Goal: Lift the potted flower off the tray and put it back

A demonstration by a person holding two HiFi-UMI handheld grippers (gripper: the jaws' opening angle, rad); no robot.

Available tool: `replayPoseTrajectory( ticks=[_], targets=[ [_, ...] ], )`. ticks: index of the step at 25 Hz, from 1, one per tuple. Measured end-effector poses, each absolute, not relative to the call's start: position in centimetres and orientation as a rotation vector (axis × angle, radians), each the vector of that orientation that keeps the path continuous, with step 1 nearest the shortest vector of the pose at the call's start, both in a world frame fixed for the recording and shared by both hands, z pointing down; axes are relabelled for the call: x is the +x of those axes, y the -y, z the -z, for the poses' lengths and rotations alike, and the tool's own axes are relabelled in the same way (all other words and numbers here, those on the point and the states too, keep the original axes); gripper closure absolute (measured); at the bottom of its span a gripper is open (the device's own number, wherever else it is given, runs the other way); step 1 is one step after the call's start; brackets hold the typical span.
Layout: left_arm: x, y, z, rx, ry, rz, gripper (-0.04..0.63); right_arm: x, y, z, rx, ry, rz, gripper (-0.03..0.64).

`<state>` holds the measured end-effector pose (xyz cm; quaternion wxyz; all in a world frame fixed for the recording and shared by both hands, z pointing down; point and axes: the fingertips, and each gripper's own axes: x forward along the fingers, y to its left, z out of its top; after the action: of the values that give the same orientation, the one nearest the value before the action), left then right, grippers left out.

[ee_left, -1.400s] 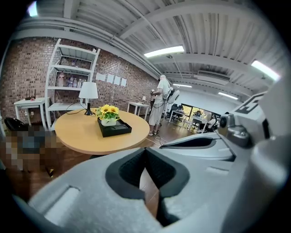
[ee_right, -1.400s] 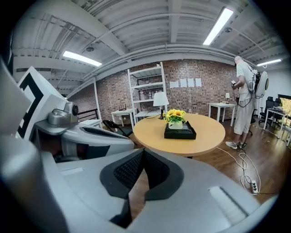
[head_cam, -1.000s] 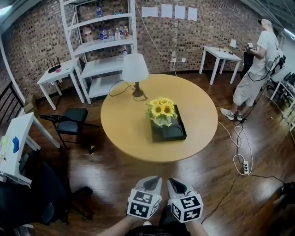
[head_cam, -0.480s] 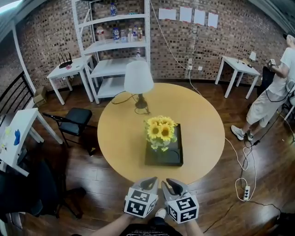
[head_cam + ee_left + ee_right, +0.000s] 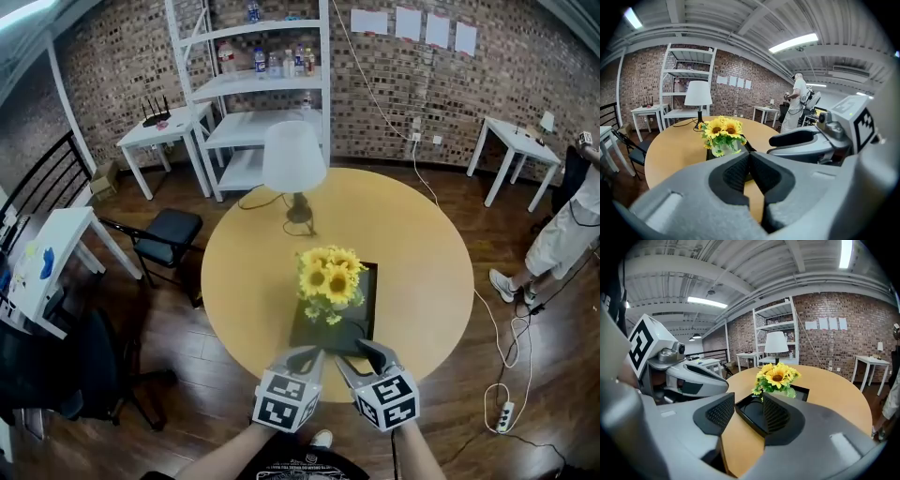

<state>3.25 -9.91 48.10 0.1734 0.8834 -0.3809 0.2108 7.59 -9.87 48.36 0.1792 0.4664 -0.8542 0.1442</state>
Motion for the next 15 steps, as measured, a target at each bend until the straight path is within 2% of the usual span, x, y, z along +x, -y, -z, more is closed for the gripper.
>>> replayPoseTrajectory(
  ticks=[3,6,15],
  targets=[
    [3.7,11.5,-48.0,2.520,1.098,-0.591,0.595,8.5,12.1,-48.9,1.234,2.410,-0.355,0.400],
    [4.1,13.1,-47.8,2.538,1.098,-0.579,0.595,9.3,14.3,-49.9,1.144,2.387,-0.309,0.340],
    [3.4,19.7,-48.3,2.520,1.138,-0.571,0.594,11.6,22.0,-53.6,1.010,2.340,-0.326,0.294]
  ],
)
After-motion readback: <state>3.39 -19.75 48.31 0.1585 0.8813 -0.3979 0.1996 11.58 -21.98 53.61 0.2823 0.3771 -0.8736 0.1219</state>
